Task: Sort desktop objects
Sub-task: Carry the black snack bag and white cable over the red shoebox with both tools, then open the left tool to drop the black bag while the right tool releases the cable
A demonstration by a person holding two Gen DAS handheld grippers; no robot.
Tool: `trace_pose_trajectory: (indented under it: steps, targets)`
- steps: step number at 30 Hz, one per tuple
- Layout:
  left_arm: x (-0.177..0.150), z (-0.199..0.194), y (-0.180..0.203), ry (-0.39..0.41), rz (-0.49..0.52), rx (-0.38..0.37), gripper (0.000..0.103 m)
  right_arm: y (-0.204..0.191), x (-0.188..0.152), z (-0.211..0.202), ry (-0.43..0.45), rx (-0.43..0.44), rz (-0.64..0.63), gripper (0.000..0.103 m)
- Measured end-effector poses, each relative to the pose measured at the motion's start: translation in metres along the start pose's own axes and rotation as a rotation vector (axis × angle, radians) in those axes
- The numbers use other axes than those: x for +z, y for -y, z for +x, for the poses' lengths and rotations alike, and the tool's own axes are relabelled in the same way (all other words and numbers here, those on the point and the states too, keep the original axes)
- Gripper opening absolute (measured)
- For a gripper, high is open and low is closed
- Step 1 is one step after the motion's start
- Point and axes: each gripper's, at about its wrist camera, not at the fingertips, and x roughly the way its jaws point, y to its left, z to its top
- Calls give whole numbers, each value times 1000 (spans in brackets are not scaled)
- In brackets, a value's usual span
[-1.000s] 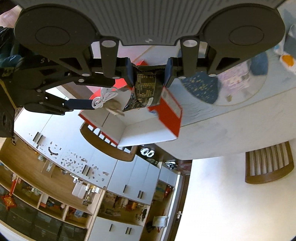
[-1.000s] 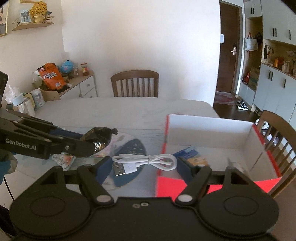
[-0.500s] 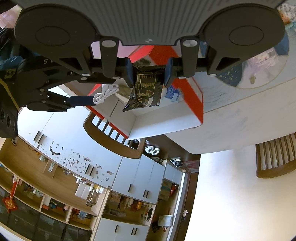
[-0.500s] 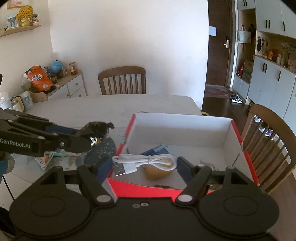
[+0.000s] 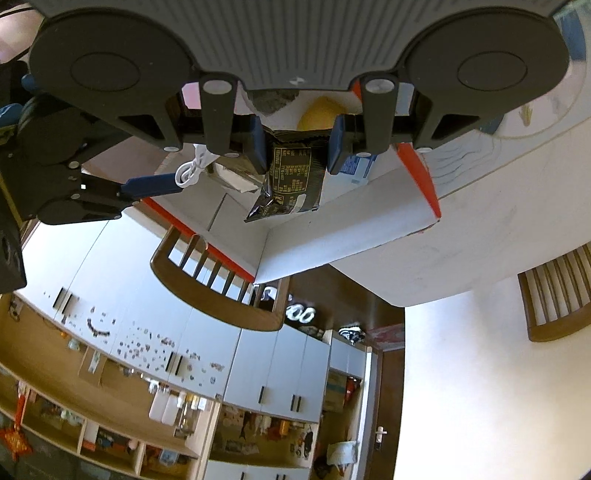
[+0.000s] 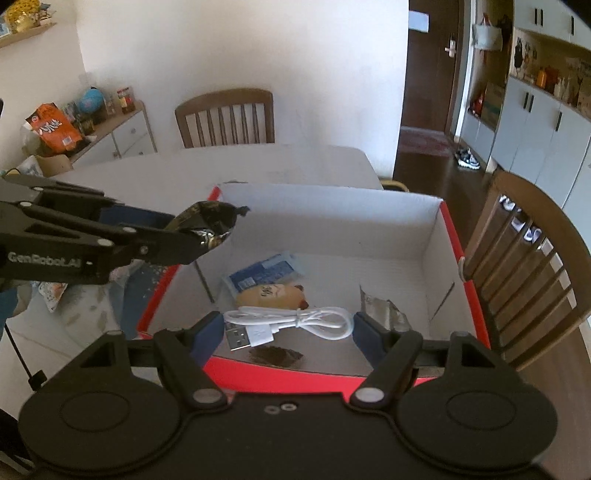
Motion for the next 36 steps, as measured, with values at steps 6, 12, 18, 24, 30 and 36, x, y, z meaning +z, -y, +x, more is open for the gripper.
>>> trace_pose_trajectory:
  steps: [6, 12, 18, 24, 30, 36]
  targets:
    - [12, 23, 2, -57, 43, 1, 33, 13, 9, 11, -86, 29, 23, 76]
    - [22, 44, 2, -107, 77, -3, 33, 24, 15, 20, -138, 44, 28, 76]
    - [33, 61, 4, -140, 135, 6, 33, 30, 14, 31, -187, 47, 26, 76]
    - [46, 87, 7, -184, 195, -16, 33, 40, 17, 41, -231, 43, 41, 76]
    - [52, 123, 15, -238, 254, -25, 33, 49, 18, 58, -292, 46, 76, 76]
    - [48, 155, 21, -292, 326, -11, 33, 55, 15, 77, -356, 51, 109, 76]
